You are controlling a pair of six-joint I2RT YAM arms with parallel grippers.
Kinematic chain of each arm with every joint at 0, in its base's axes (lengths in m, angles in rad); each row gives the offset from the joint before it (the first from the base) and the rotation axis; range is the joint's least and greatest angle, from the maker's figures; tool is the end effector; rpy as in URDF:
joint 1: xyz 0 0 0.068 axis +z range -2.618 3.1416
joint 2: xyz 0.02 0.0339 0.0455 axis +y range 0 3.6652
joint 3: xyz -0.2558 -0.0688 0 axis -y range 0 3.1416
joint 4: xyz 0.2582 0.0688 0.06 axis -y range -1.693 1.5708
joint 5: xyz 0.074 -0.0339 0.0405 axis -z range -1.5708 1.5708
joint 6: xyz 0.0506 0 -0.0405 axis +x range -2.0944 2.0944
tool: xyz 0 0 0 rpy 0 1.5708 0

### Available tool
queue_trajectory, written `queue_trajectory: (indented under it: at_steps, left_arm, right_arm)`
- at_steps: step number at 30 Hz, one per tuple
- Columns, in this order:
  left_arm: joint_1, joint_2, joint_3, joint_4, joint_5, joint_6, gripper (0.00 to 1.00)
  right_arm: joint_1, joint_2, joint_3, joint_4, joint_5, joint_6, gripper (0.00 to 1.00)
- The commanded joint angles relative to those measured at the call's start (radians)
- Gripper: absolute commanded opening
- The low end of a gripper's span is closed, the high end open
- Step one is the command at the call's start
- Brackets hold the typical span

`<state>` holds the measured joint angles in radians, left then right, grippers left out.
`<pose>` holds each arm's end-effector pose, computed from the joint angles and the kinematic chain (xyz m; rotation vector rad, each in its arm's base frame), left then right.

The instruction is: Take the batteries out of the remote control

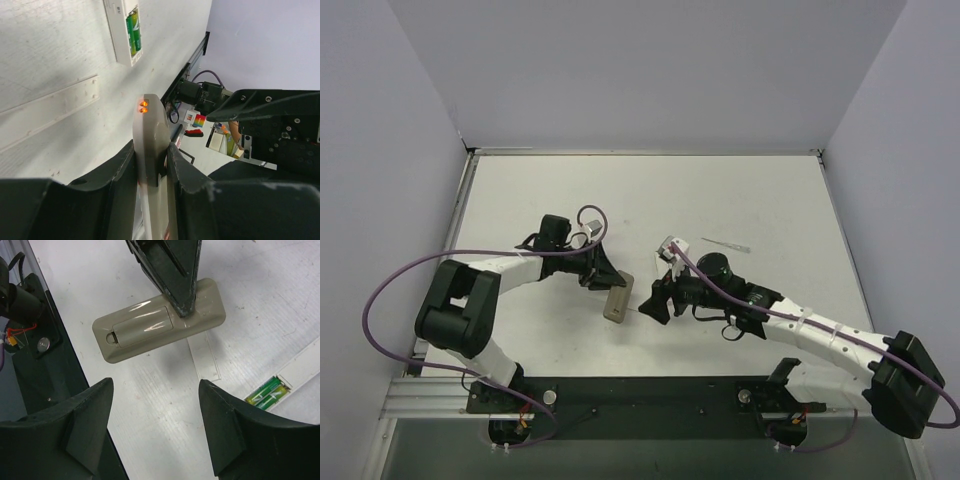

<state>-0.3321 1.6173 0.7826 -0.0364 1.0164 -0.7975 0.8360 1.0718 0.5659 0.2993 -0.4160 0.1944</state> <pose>0.2833 -0.1432 0.1410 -0.0843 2.6159 -1.7076 0.1660 0.2142 0.2408 -0.8945 1.6748 1.0925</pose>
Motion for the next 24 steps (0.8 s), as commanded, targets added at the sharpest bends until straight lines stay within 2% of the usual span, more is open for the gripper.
queue_trajectory:
  at_steps: [1,10,20,24]
  left_arm:
    - [0.007,0.010,0.017,-0.028,0.014,0.077,0.00]
    - [0.062,0.055,-0.020,0.009,0.025,0.044,0.00]
    - [0.065,0.107,0.020,-0.130,-0.035,0.127,0.00]
    - [0.068,0.119,0.020,-0.140,-0.033,0.127,0.00]
  right_arm:
    - [0.047,0.040,0.069,0.122,0.003,-0.047,0.64]
    - [0.117,0.195,0.135,0.178,0.057,-0.082,0.65]
    - [0.140,0.321,0.167,0.230,0.082,-0.111,0.62]
    - [0.149,0.356,0.184,0.215,0.095,-0.124,0.62]
